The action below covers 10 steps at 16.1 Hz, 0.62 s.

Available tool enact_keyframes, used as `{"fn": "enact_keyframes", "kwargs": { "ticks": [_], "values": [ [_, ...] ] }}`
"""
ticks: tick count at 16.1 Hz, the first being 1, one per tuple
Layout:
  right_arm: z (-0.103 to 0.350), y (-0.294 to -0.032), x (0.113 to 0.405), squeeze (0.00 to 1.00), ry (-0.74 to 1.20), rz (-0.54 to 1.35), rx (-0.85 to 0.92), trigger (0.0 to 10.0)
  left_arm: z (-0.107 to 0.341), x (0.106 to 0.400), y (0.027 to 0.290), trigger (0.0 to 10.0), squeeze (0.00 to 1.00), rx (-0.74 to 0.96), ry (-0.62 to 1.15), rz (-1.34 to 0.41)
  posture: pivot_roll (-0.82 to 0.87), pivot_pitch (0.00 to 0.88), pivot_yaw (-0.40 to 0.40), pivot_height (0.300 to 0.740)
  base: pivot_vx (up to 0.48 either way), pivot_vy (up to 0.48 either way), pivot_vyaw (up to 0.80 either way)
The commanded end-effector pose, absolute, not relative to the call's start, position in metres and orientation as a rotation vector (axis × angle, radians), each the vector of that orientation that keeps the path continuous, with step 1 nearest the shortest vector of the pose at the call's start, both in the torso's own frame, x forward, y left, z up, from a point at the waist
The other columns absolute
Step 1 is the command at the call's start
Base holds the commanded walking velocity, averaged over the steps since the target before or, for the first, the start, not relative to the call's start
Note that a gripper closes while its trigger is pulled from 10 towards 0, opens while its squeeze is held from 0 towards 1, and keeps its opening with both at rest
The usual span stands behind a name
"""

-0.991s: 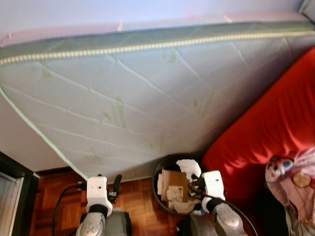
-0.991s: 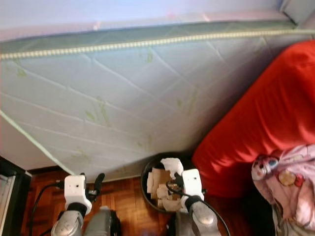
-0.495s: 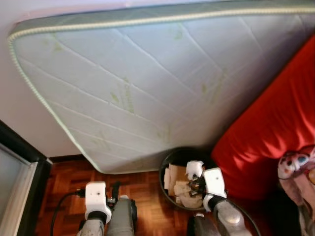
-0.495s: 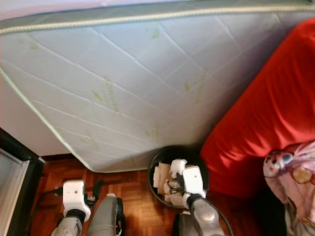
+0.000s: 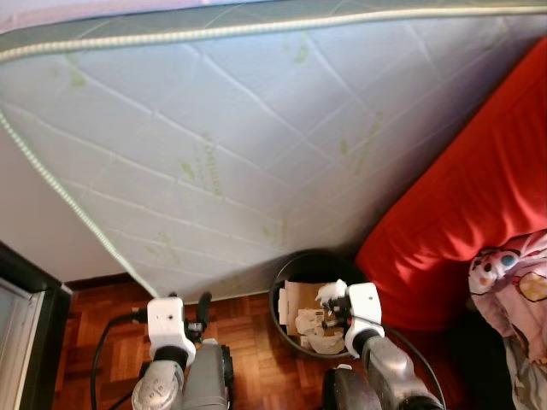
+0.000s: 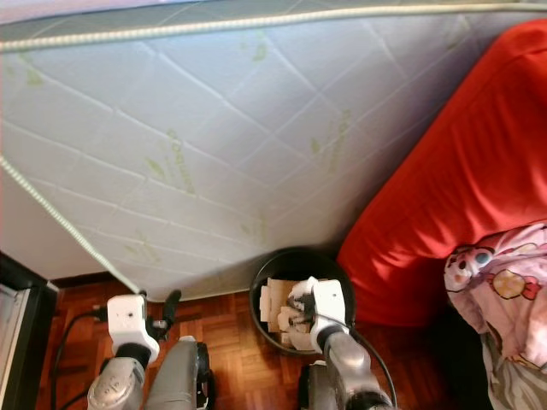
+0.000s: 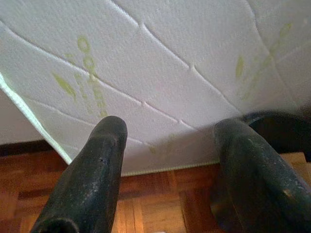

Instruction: Clean up the room

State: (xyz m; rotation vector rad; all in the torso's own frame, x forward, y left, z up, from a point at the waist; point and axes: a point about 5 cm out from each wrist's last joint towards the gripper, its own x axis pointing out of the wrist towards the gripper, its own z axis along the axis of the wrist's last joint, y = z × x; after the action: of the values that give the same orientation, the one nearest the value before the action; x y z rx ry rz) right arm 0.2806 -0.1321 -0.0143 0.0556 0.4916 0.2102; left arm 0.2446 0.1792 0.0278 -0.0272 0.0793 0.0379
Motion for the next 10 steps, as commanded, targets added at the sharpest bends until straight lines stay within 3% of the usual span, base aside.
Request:
{"fn": "enact_keyframes", "kwargs": {
  "ticks": [1,8,9,10],
  "values": [
    [-0.022,-0.136,0.276,0.00,0.556,0.173,0.080,10.0,0.028,0.243,0.176,10.0,0.00,-0.033,0.094,0.032,0.07,0.282,-0.022,0.642,0.000,0.000,0.00],
    [0.000,-0.141,0.304,0.00,0.555,0.126,0.092,10.0,0.043,0.217,0.169,10.0,0.00,-0.040,0.075,0.032,0.12,0.404,-0.046,0.642,0.000,0.000,0.00],
    [0.003,-0.139,0.307,0.35,0.553,0.141,0.078,10.0,0.043,0.212,0.168,10.0,0.00,-0.040,0.084,0.036,0.13,0.417,-0.047,0.642,0.000,0.000,0.00],
    [0.006,-0.138,0.310,0.96,0.549,0.157,0.064,10.0,0.044,0.209,0.169,10.0,0.00,-0.039,0.093,0.040,0.13,0.423,-0.048,0.642,0.000,0.000,0.00]
  ]
}}
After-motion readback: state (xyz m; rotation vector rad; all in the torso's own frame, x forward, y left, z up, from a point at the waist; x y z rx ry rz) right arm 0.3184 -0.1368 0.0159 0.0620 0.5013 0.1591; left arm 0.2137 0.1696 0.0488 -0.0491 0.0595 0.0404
